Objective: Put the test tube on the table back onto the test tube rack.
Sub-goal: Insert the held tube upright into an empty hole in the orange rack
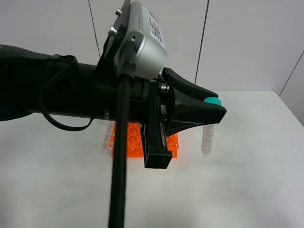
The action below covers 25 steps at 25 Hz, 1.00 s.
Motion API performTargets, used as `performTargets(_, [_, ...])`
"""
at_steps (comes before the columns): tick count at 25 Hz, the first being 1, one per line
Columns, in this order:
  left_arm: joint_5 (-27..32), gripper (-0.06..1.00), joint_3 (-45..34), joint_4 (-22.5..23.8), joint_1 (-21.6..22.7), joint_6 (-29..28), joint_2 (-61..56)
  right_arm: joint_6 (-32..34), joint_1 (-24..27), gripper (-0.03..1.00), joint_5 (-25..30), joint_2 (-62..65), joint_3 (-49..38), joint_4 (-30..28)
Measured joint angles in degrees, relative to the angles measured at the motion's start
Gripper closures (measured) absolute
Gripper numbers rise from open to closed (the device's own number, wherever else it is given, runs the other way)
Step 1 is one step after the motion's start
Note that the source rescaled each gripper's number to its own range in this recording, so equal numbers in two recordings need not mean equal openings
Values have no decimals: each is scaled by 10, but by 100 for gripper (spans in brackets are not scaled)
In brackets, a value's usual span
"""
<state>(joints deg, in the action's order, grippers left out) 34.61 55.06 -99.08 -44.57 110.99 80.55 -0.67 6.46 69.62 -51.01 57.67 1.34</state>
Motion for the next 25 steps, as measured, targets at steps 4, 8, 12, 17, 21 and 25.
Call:
performTargets(4, [0,94,0,0,0,0,0,7,0,36,0,77,-10,-13])
performTargets(8, [0,94,0,0,0,0,0,7,0,36,1,134,-52,-13])
performTargets(12, [0,94,0,0,0,0,0,2,0,36,3,201,-132,-13])
performTargets(17, [0,94,0,0,0,0,0,1,-2,36,-2,270,-228,-13])
performTargets(21, [0,94,0,2,0,0,0,1,-8,36,-7,303,-249,-5])
performTargets(25, [0,94,0,7,0,0,0,1,-8,36,-30,323,-251,-3])
